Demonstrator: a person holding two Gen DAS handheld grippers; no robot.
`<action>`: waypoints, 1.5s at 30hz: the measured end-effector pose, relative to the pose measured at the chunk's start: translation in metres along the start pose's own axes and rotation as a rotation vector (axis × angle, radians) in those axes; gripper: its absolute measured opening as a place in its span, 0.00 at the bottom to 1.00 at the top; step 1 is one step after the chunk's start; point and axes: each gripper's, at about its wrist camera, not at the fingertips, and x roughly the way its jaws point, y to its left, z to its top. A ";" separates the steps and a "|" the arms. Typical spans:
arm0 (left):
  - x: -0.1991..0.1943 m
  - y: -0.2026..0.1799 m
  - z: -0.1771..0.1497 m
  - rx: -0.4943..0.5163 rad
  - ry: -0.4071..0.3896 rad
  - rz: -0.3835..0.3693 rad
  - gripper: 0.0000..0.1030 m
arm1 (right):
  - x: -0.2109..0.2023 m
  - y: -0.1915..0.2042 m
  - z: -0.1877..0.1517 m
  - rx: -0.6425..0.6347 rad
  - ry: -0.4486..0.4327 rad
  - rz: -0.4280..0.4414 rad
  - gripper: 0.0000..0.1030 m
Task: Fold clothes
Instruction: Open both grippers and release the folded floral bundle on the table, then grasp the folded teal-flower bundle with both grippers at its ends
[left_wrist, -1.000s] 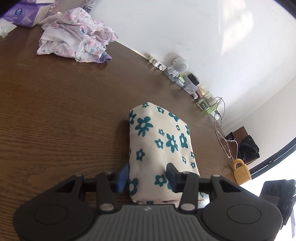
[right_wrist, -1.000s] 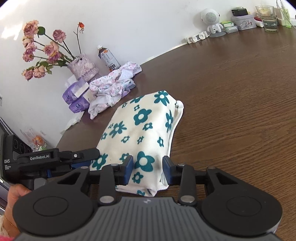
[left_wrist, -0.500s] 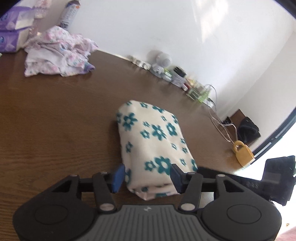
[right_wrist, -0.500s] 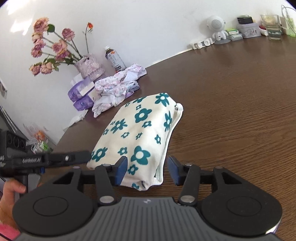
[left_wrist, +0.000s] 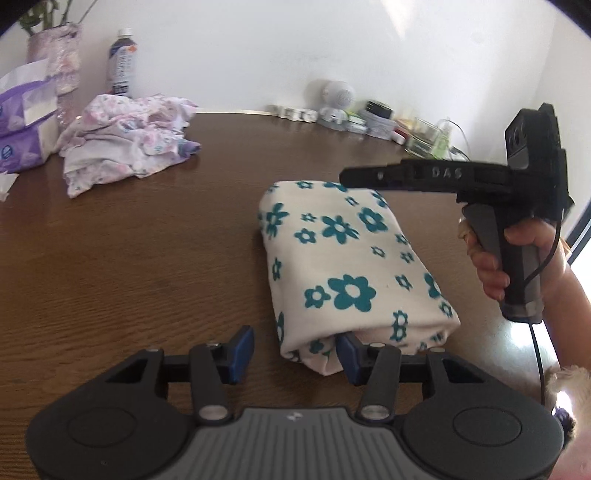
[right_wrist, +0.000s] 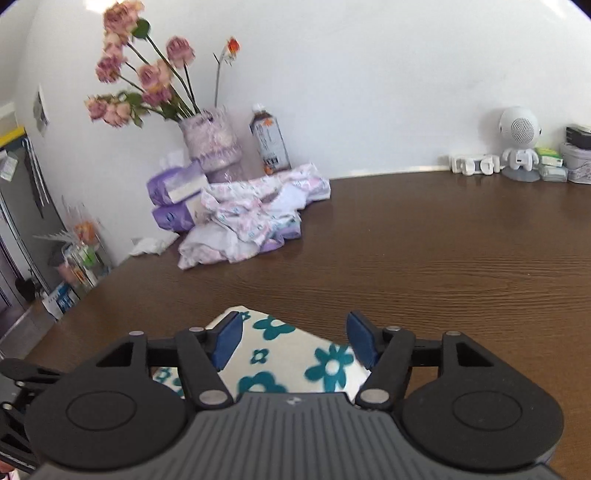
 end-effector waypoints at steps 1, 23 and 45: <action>0.001 0.002 0.002 -0.007 -0.004 0.012 0.46 | 0.008 -0.002 0.003 -0.001 0.021 0.001 0.60; -0.014 0.058 0.029 -0.135 -0.134 0.291 0.53 | -0.059 0.014 -0.066 0.234 0.138 0.161 0.32; -0.021 0.056 0.002 -0.206 -0.123 -0.058 0.45 | -0.074 0.035 -0.091 0.297 0.124 0.229 0.32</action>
